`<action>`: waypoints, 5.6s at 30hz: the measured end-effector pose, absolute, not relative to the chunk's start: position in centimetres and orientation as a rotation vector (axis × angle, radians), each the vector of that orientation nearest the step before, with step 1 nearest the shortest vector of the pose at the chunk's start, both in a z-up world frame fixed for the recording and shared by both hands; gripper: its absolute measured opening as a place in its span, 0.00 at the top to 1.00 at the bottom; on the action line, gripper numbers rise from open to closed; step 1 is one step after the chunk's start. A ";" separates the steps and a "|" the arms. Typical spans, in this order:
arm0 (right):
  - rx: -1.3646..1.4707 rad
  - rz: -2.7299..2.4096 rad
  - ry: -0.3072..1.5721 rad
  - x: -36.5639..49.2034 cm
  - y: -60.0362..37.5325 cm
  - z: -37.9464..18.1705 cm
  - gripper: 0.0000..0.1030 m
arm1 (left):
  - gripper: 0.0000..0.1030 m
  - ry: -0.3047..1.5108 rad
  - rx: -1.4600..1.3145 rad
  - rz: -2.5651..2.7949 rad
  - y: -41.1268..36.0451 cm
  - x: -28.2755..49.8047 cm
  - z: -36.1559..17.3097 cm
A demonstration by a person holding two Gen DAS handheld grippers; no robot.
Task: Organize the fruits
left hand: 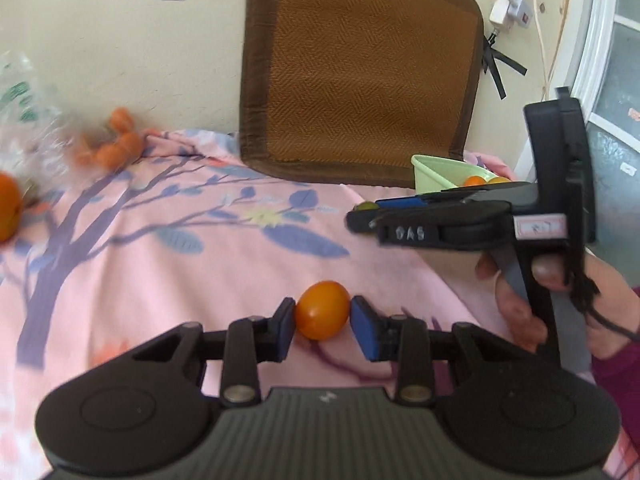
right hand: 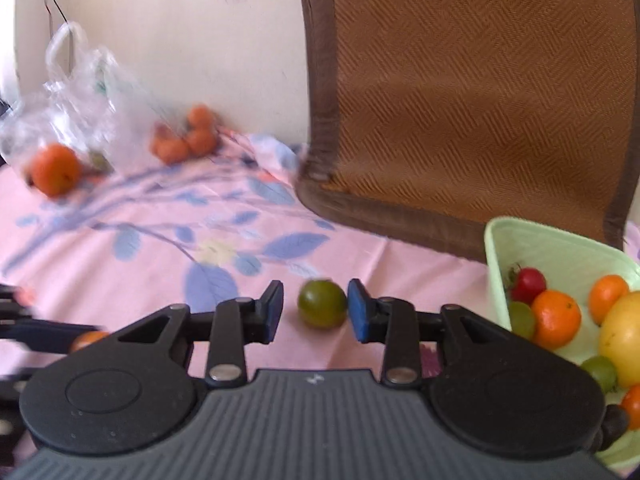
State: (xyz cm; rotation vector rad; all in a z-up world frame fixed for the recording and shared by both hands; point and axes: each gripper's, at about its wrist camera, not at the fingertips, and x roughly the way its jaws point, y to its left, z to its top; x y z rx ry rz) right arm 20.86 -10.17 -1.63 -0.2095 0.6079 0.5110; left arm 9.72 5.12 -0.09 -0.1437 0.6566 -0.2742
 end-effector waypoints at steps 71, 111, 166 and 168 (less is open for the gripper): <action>0.283 0.181 0.398 2.5 -27.7 0.5 0.28 | 0.09 0.531 -0.007 -0.254 -5.6 4.8 3.3; 0.355 0.160 0.528 -8.2 -21.9 0.3 0.26 | 0.00 0.499 0.093 0.017 -2.8 -6.8 3.3; 0.403 0.117 0.594 -7.2 -22.0 -1.6 0.24 | 0.00 0.711 0.047 -0.035 -3.5 -5.7 0.9; 0.405 0.113 0.593 -7.2 -22.1 -1.7 0.24 | 0.00 0.713 0.051 -0.029 -3.5 -5.5 0.8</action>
